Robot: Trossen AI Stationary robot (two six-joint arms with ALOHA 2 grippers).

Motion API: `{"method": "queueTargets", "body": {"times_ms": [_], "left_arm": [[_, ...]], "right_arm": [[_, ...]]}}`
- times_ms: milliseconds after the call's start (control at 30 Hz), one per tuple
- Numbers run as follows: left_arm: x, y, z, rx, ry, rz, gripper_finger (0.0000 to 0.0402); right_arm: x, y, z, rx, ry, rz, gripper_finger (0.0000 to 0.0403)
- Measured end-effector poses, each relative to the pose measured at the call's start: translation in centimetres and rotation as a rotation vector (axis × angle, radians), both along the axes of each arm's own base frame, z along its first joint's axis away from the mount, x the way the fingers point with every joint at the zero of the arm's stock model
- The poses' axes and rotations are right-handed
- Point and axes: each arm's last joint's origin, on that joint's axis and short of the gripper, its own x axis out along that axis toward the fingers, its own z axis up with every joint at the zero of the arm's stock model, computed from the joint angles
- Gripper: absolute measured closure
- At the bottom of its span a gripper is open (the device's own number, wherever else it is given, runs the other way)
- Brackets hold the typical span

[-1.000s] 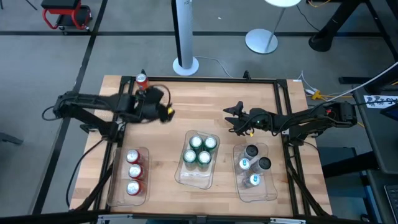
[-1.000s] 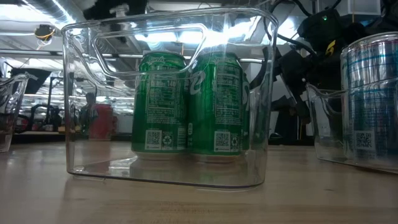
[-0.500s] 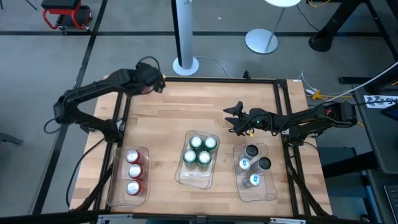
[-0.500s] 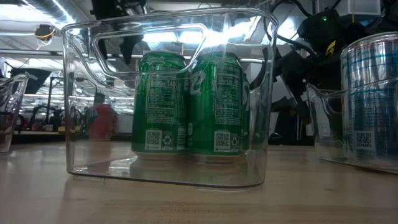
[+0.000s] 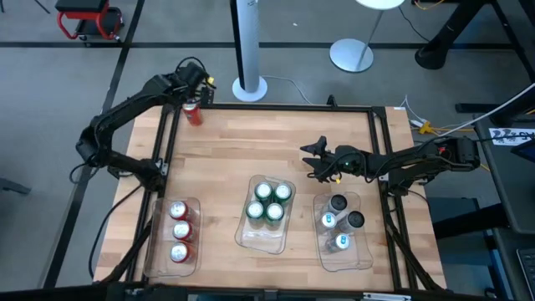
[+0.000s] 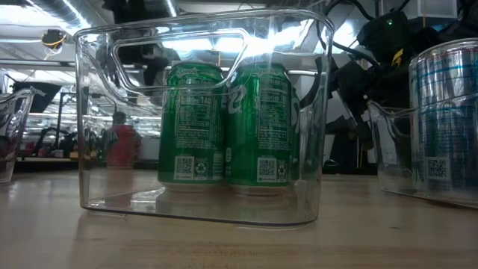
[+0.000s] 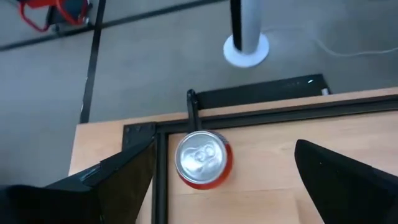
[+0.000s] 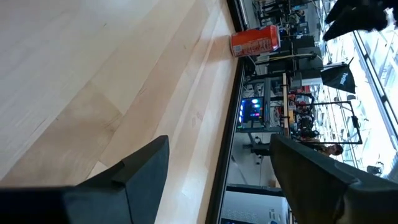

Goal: Sort soda cans
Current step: Put the red soda can into the left transparent bin

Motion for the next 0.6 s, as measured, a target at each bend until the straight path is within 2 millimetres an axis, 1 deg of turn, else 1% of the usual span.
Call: {"method": "queueTargets", "body": {"times_ms": [167, 333, 600], "left_arm": [[-0.4, 2.2, -1.7, -0.069, 0.05, 0.032, 0.0031], [-0.9, 3.8, -3.2, -0.196, 0.003, 0.034, 0.0031], [-1.5, 5.7, -5.2, -0.269, 0.048, 0.078, 0.0031]], "right_arm": [[0.0, 0.0, -0.1, 0.001, 0.006, 0.0, 0.0125], [0.0, 0.0, -0.1, 0.001, 0.007, 0.0, 0.0125], [0.0, 0.0, -0.1, 0.003, 0.012, 0.0, 0.0125]]}}
